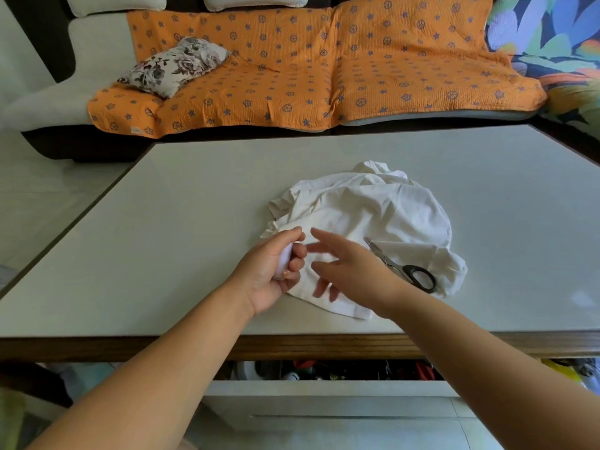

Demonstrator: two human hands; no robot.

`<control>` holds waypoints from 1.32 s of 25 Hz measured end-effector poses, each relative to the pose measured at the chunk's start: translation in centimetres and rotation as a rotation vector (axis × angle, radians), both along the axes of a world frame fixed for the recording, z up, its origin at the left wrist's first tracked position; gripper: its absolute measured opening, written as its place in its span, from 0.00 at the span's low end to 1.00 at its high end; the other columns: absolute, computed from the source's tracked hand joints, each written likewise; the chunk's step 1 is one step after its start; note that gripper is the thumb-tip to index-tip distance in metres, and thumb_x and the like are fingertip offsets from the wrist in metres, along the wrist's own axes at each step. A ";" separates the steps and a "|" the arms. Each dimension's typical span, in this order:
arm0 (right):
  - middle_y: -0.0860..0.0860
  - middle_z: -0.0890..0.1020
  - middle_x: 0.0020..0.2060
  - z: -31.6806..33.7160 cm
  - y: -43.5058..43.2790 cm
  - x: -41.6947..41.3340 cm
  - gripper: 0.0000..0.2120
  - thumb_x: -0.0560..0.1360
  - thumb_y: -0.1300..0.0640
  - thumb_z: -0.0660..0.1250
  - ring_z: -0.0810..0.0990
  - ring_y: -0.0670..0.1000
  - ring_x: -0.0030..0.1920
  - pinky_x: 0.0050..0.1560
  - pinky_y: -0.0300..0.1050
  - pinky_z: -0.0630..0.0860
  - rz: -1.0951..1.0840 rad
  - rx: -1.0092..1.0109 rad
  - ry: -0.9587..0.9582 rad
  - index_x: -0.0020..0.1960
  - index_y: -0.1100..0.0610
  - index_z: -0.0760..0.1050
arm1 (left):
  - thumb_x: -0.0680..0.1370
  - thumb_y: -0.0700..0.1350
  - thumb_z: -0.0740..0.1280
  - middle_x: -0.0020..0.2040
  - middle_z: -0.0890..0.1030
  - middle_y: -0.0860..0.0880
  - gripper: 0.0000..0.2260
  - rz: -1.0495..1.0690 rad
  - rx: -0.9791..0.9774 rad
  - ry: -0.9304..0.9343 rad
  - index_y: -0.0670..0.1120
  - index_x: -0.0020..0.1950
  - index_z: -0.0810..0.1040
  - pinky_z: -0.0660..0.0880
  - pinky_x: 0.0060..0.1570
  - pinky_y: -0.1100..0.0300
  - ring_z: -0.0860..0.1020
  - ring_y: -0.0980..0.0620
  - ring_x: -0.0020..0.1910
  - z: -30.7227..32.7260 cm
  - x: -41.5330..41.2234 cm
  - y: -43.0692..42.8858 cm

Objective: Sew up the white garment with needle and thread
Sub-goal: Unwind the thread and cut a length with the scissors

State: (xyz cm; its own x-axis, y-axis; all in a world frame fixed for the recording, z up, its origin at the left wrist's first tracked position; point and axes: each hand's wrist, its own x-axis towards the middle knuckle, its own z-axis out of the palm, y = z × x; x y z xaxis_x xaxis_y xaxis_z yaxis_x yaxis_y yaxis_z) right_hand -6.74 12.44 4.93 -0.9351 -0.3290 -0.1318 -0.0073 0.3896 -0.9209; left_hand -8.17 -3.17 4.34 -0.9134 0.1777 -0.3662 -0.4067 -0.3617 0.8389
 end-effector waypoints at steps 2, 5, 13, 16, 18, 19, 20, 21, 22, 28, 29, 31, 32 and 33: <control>0.49 0.85 0.49 -0.6 -0.1 -0.1 0.20 0.80 0.61 0.63 0.83 0.46 0.35 0.36 0.36 0.77 0.030 0.004 -0.074 0.71 0.55 0.70 | 0.80 0.46 0.63 0.32 0.71 0.52 0.05 -0.021 0.017 0.001 0.47 0.46 0.71 0.58 0.21 0.70 0.65 0.59 0.23 0.0 0.2 0.2; 0.50 0.84 0.33 -0.1 0.8 -0.6 0.07 0.79 0.58 0.65 0.79 0.43 0.29 0.32 0.32 0.72 -0.024 0.158 0.025 0.53 0.56 0.82 | 0.80 0.48 0.64 0.32 0.72 0.52 0.06 0.000 0.026 -0.026 0.47 0.45 0.71 0.58 0.21 0.70 0.64 0.59 0.23 0.0 0.0 -0.1; 0.48 0.84 0.30 0.8 4.0 -2.2 0.07 0.79 0.58 0.66 0.79 0.41 0.27 0.30 0.32 0.70 -0.219 0.291 0.056 0.45 0.54 0.82 | 0.80 0.47 0.65 0.31 0.69 0.53 0.07 0.146 0.072 -0.063 0.48 0.44 0.70 0.57 0.19 0.71 0.63 0.60 0.21 0.0 -1.0 -1.0; 0.49 0.85 0.33 0.7 4.3 -2.3 0.08 0.79 0.58 0.65 0.80 0.42 0.29 0.30 0.32 0.69 -0.222 0.291 0.049 0.47 0.54 0.83 | 0.79 0.47 0.66 0.31 0.69 0.53 0.07 0.160 0.045 -0.066 0.48 0.44 0.70 0.57 0.19 0.71 0.63 0.60 0.21 -0.1 -1.0 -0.9; 0.47 0.85 0.37 0.5 4.2 -2.2 0.08 0.80 0.56 0.65 0.79 0.41 0.27 0.28 0.29 0.68 -0.203 0.316 0.059 0.51 0.54 0.83 | 0.79 0.47 0.66 0.30 0.69 0.53 0.07 0.168 0.018 -0.068 0.48 0.44 0.71 0.58 0.19 0.71 0.64 0.60 0.21 -0.1 -0.9 -0.8; 0.46 0.85 0.40 0.5 4.3 -2.2 0.09 0.80 0.56 0.64 0.78 0.40 0.26 0.26 0.28 0.66 -0.204 0.342 0.079 0.55 0.53 0.82 | 0.79 0.47 0.66 0.30 0.69 0.53 0.07 0.170 0.002 -0.067 0.48 0.44 0.71 0.58 0.20 0.71 0.64 0.60 0.21 -0.1 -0.8 -0.8; 0.45 0.84 0.44 0.5 4.5 -2.2 0.10 0.80 0.56 0.64 0.78 0.40 0.26 0.25 0.27 0.66 -0.217 0.370 0.108 0.58 0.53 0.80 | 0.79 0.47 0.66 0.30 0.70 0.53 0.07 0.173 -0.012 -0.066 0.48 0.44 0.71 0.59 0.20 0.71 0.64 0.60 0.22 -0.1 -0.7 -0.8; 0.45 0.83 0.48 0.8 4.8 -2.2 0.11 0.80 0.55 0.63 0.78 0.41 0.27 0.28 0.27 0.67 -0.248 0.393 0.141 0.61 0.52 0.79 | 0.80 0.47 0.66 0.30 0.70 0.53 0.07 0.175 -0.023 -0.064 0.48 0.44 0.71 0.60 0.21 0.71 0.65 0.60 0.22 -0.1 -0.6 -0.8; 0.45 0.82 0.51 1.0 5.2 -2.3 0.12 0.80 0.55 0.63 0.79 0.42 0.30 0.32 0.30 0.71 -0.290 0.405 0.177 0.63 0.51 0.77 | 0.80 0.47 0.66 0.29 0.72 0.53 0.07 0.177 -0.030 -0.060 0.48 0.44 0.72 0.62 0.21 0.71 0.66 0.60 0.22 0.0 -0.5 -0.8; 0.40 0.80 0.52 0.9 4.2 -1.5 0.10 0.80 0.55 0.64 0.80 0.40 0.27 0.29 0.31 0.72 -0.233 0.261 0.292 0.59 0.47 0.78 | 0.80 0.41 0.63 0.34 0.84 0.45 0.05 0.201 0.068 -0.029 0.41 0.47 0.76 0.80 0.31 0.64 0.84 0.52 0.32 1.1 0.3 -0.1; 0.40 0.80 0.53 0.6 3.7 -1.4 0.10 0.80 0.55 0.64 0.80 0.40 0.27 0.27 0.32 0.71 -0.180 0.237 0.283 0.59 0.47 0.78 | 0.81 0.41 0.63 0.36 0.84 0.43 0.06 0.184 0.098 -0.026 0.40 0.48 0.76 0.81 0.32 0.63 0.84 0.50 0.35 1.2 0.4 0.1; 0.41 0.80 0.52 0.4 3.5 -1.4 0.09 0.81 0.55 0.63 0.82 0.42 0.30 0.31 0.36 0.76 -0.156 0.312 0.301 0.59 0.48 0.77 | 0.81 0.42 0.61 0.39 0.85 0.40 0.07 0.155 0.124 -0.018 0.39 0.50 0.75 0.82 0.33 0.60 0.85 0.47 0.38 1.4 0.5 0.5; 0.43 0.80 0.50 0.5 4.0 -1.6 0.08 0.80 0.55 0.63 0.82 0.45 0.33 0.36 0.39 0.78 -0.181 0.416 0.302 0.57 0.50 0.78 | 0.81 0.42 0.60 0.40 0.85 0.40 0.07 0.148 0.122 -0.014 0.39 0.51 0.75 0.82 0.34 0.59 0.85 0.46 0.39 1.4 0.6 0.5; 0.47 0.82 0.48 0.7 4.7 -2.0 0.08 0.80 0.55 0.62 0.82 0.48 0.37 0.41 0.43 0.79 -0.204 0.565 0.298 0.55 0.53 0.78 | 0.82 0.42 0.60 0.41 0.85 0.39 0.07 0.146 0.112 -0.012 0.39 0.52 0.74 0.82 0.34 0.59 0.85 0.45 0.40 1.4 0.7 0.5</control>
State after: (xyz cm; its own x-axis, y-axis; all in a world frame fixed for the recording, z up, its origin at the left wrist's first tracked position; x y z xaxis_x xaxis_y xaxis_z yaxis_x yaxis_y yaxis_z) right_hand -8.75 17.16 5.62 -0.9943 -0.0985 0.0413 -0.1050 0.8316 -0.5454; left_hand -7.50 -2.64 5.73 -0.9280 0.0841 -0.3629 -0.3532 -0.5084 0.7853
